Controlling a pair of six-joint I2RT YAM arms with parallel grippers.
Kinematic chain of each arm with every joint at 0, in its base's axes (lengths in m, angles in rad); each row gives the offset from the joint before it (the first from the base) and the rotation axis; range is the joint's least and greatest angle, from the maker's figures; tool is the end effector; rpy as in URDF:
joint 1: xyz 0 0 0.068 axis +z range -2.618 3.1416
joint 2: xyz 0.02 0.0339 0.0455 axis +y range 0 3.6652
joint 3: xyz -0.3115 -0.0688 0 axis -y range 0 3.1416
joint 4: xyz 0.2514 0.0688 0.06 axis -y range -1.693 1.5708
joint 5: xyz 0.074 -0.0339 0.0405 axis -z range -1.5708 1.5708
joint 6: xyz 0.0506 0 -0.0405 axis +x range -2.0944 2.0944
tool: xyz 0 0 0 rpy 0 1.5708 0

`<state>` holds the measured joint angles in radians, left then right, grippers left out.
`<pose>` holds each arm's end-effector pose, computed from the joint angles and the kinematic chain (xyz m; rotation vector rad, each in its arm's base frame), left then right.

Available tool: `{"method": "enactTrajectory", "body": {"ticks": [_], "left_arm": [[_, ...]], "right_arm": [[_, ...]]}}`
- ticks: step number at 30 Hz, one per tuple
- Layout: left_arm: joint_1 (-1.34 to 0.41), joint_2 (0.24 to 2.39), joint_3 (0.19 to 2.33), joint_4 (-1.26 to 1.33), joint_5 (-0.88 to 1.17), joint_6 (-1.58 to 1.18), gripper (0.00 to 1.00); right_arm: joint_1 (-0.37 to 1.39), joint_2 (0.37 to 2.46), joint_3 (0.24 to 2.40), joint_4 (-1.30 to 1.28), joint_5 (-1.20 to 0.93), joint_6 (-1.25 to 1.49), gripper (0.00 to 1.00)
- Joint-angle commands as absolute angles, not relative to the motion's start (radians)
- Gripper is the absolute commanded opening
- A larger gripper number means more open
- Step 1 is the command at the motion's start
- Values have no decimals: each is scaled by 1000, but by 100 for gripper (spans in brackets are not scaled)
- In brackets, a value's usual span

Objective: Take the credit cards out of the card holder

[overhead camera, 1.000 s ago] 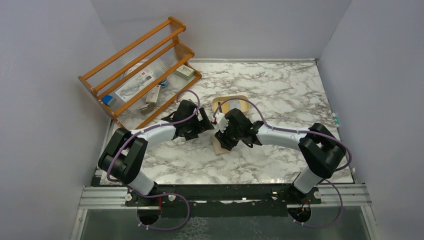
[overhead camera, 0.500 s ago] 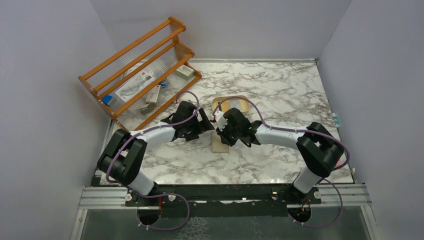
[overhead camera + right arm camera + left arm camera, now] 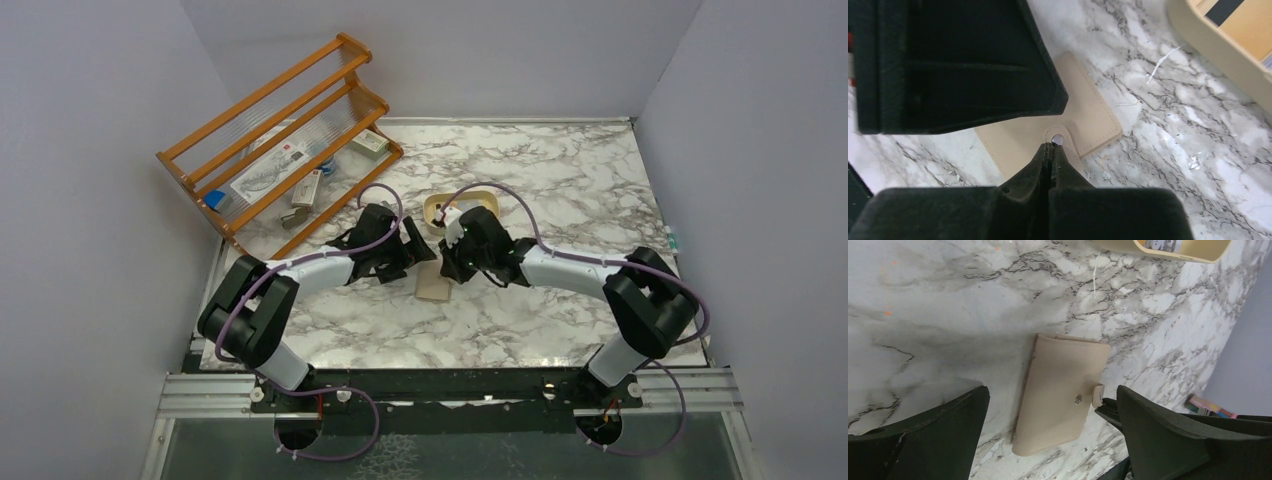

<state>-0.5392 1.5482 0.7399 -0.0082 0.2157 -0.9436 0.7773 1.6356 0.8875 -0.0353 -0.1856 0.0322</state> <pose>0.2643 -0.1708 0.1946 -0.4098 2.5501 -0.8963 0.2450 0.2542 0.2100 -0.9680 2.2199 0.6029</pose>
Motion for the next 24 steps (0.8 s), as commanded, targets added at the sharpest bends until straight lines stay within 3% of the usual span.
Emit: {"method": "enactTrajectory", "body": {"ticks": [1, 5, 15, 24], "left_arm": [[-548, 1584, 699, 77, 255, -990, 99], [-553, 1606, 694, 109, 271, -1017, 98], [-557, 1536, 729, 38, 203, -990, 98], [-559, 1591, 682, 155, 306, -1021, 98]], "right_arm": [[744, 1550, 854, 88, -300, 112, 1], [710, 1505, 805, 155, -366, 154, 1], [668, 1375, 757, 168, -230, 226, 1], [650, 1337, 759, 165, -253, 223, 1]]}}
